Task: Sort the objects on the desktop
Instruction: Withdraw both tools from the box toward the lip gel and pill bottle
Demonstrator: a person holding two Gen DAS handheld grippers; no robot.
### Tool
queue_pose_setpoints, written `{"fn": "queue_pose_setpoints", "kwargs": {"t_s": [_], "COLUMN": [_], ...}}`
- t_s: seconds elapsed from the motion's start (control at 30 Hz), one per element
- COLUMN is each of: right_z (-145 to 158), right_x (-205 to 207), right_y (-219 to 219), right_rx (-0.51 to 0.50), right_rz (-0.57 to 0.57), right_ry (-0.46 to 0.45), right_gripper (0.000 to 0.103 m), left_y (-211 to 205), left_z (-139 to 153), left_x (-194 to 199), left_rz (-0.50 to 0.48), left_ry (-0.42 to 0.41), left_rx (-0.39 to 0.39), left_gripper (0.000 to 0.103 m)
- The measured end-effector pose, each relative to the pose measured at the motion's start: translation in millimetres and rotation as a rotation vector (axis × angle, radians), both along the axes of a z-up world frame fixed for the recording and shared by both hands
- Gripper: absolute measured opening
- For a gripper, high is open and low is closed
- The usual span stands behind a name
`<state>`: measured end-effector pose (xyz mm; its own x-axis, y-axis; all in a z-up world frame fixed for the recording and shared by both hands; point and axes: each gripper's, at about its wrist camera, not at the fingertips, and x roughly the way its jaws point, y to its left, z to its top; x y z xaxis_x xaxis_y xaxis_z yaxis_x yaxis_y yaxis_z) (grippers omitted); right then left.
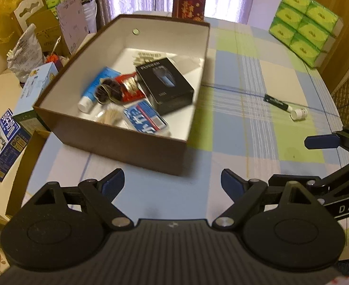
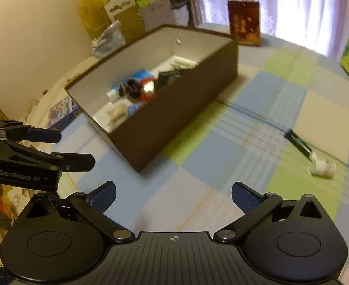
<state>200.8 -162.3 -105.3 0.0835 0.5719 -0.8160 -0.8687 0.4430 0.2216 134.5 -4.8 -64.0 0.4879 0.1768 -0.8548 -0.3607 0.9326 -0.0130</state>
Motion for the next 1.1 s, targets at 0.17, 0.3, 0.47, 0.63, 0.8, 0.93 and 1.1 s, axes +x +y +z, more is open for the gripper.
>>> {"fn": "queue_pose_setpoints", "kwargs": {"t_s": [0.17, 0.3, 0.47, 0.63, 0.8, 0.93, 1.1], "right_z": [-8.4, -13.7, -20.6, -24.4, -26.2, -26.5, -29.6], "right_x": [10.8, 19.4, 37.1, 59.3, 78.5, 90.9, 108.1], "right_y": [-20.5, -37.9, -62.0, -92.5, -115.6, -128.2, -130.9], "right_rx": [-0.034, -0.063, -0.099, -0.112, -0.09, -0.047, 0.008], "right_rz": [-0.033, -0.072, -0.163, -0.269, -0.363, -0.409, -0.441], "right_ry": [0.03, 0.038, 0.042, 0.037, 0.032, 0.003, -0.042], "right_gripper": [0.101, 0.101, 0.101, 0.101, 0.101, 0.101, 0.1], "left_y": [-18.5, -33.0, -53.5, -74.7, -93.0, -103.7, -111.3], "left_z": [-7.4, -14.4, -23.6, -33.3, -41.0, -45.7, -51.6], "left_x": [6.8, 14.6, 29.8, 48.5, 71.7, 93.0, 125.1], "left_rz": [-0.01, -0.021, -0.055, -0.106, -0.158, -0.204, -0.236], "left_ry": [0.029, 0.053, 0.071, 0.078, 0.073, 0.06, 0.046], "left_rx": [-0.003, -0.004, -0.024, -0.044, -0.054, -0.039, -0.018], "left_gripper": [0.086, 0.086, 0.086, 0.086, 0.086, 0.086, 0.086]}}
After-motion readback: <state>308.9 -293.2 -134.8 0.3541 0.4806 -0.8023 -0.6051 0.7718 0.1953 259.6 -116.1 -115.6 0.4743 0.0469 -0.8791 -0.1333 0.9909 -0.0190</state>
